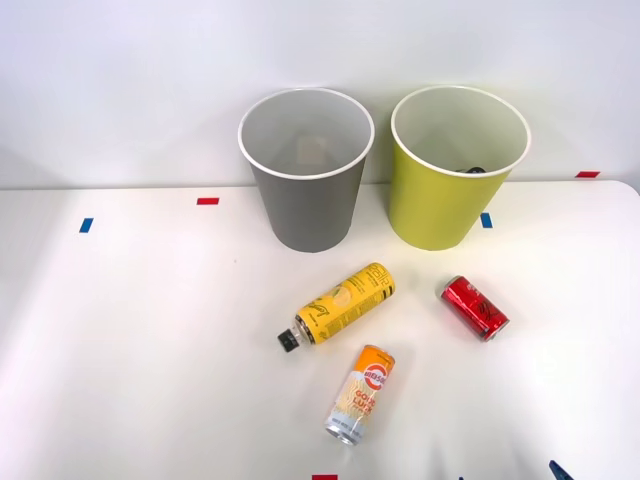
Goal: Put cans in the gray bin, plastic bottles in the light green bin
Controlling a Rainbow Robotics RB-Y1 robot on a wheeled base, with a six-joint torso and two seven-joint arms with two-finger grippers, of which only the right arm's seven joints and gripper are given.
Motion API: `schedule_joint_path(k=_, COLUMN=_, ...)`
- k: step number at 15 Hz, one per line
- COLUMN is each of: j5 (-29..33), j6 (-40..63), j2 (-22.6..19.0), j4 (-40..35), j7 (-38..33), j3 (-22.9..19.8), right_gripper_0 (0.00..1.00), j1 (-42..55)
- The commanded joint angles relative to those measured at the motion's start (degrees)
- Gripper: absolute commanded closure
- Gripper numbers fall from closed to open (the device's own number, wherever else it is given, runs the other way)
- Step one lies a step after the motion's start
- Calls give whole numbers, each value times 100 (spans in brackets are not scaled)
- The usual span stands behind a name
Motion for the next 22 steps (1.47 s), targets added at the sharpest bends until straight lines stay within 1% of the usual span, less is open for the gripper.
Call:
schedule_joint_path(k=1, j5=0, j6=0, j2=0, j4=0, j7=0, j3=0, right_gripper_0=0, j1=0)
schedule_joint_path(k=20, j5=0, j6=0, j2=0, j4=0, j7=0, j3=0, right_gripper_0=0, j1=0)
schedule_joint_path(k=21, j5=0, j6=123, j2=62, j4=202, j7=0, j3=-26, right_gripper_0=0, j1=-132)
schedule_joint_path(k=22, j5=9, j6=176, j2=62, j4=202, j7=0, j3=-18, right_gripper_0=0, j1=-132)
